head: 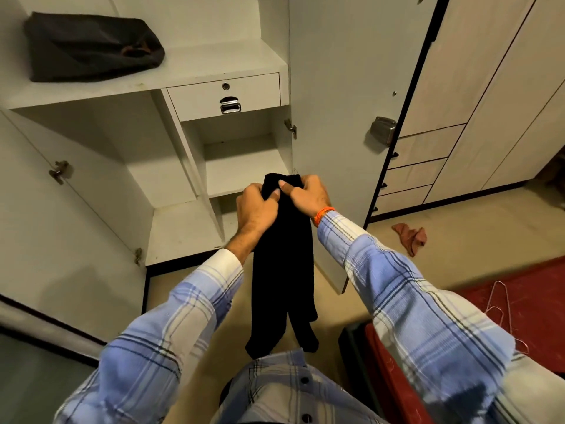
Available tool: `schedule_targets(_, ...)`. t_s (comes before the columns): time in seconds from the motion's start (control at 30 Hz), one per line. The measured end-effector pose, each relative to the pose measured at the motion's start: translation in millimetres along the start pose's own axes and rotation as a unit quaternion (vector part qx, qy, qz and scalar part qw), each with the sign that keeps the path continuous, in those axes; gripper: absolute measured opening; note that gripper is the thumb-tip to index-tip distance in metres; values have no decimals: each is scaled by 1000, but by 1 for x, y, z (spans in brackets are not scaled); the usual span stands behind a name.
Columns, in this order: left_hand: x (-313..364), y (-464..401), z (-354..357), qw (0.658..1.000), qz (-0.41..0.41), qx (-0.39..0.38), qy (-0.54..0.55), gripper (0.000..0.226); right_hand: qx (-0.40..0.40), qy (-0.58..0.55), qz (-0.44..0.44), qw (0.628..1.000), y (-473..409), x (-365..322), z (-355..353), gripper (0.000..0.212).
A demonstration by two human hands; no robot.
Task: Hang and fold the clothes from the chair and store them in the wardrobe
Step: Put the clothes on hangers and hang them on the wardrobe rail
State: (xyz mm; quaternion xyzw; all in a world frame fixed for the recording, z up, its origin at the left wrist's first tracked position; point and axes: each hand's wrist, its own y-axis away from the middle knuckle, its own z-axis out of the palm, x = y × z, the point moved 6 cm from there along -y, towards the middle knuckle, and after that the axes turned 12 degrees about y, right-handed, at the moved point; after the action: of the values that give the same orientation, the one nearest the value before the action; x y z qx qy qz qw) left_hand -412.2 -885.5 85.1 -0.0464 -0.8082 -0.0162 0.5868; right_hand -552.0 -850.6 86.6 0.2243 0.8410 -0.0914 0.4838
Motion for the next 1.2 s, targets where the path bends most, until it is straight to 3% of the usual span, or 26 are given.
schedule_targets(0.17, 6, 11, 16, 997, 21, -76, -17, 38, -42, -22, -16, 999, 8, -14, 0, 5)
schedule_targets(0.3, 3, 11, 26, 982, 34, -179, -44, 71, -54, -7, -43, 998, 7, -10, 3, 21)
schedule_targets(0.37, 0, 10, 28, 976, 32, -208, -58, 79, -22, 19, -48, 998, 7, -10, -1, 22)
schedule_targets(0.43, 1, 10, 26, 976, 48, -209, -24, 71, 14, 31, -45, 998, 3, -7, -6, 30)
schedule_targets(0.5, 0, 5, 15, 986, 60, -152, 42, 56, 17, 23, -48, 998, -2, -6, -11, 32)
schedule_targets(0.57, 0, -2, -4, 990, 53, -58, 119, 36, -22, -26, -67, 997, -6, -6, -17, 26)
schedule_targets(0.63, -9, -13, -20, 981, 3, -19, 195, 31, -73, -79, -86, 990, -4, -10, -22, 31)
schedule_targets(0.77, -26, -28, -23, 956, -74, -155, 239, 59, -156, -136, -112, 972, 0, -17, -30, 31)
schedule_targets(0.87, -19, -25, -19, 949, -53, -228, 210, 37, -187, -148, -106, 965, 0, -16, -30, 28)
schedule_targets(0.93, -15, -28, -22, 955, -50, -208, 204, 33, -187, -139, -106, 967, -3, -12, -31, 21)
schedule_targets(1.0, -14, -32, -25, 965, -40, -185, 184, 34, -182, -108, -100, 972, -6, -6, -34, 38)
schedule_targets(1.1, -11, -33, -25, 974, -21, -170, 145, 35, -174, -54, -89, 979, -7, 5, -38, 24)
schedule_targets(1.2, -10, -33, -25, 981, 1, -154, 116, 35, -165, -39, -86, 982, -9, 14, -41, 31)
